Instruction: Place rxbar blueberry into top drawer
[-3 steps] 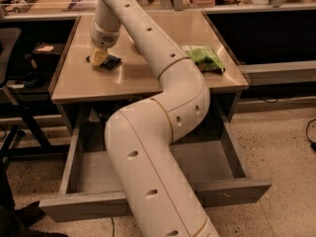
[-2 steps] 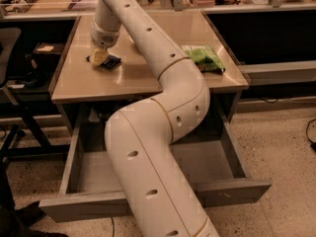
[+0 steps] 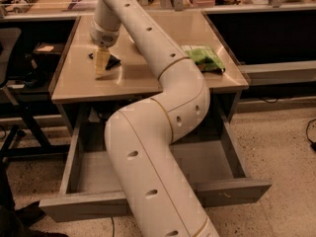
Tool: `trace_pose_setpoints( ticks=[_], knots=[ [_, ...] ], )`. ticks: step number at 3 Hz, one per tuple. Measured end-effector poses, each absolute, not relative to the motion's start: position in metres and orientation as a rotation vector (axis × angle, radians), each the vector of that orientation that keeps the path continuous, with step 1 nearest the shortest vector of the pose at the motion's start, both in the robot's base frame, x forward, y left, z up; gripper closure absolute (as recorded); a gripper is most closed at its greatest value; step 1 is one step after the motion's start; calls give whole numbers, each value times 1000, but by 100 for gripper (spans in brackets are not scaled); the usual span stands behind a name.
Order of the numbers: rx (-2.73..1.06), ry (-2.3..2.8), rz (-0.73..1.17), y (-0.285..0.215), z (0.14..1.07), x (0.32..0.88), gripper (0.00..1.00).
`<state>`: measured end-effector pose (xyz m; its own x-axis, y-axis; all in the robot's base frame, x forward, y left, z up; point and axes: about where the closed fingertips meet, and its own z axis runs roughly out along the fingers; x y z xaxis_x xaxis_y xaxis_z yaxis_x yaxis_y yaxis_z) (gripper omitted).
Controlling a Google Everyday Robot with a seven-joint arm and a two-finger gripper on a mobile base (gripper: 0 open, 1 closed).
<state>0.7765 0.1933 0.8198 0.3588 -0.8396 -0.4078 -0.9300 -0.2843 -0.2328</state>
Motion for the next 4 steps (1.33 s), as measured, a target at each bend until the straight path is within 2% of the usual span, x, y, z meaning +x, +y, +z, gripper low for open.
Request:
trace_pose_setpoints(
  ticks=[2, 4],
  knots=[
    [-2137, 1645, 289, 187, 815, 782, 0],
    [-1970, 1879, 317, 155, 813, 788, 0]
  ],
)
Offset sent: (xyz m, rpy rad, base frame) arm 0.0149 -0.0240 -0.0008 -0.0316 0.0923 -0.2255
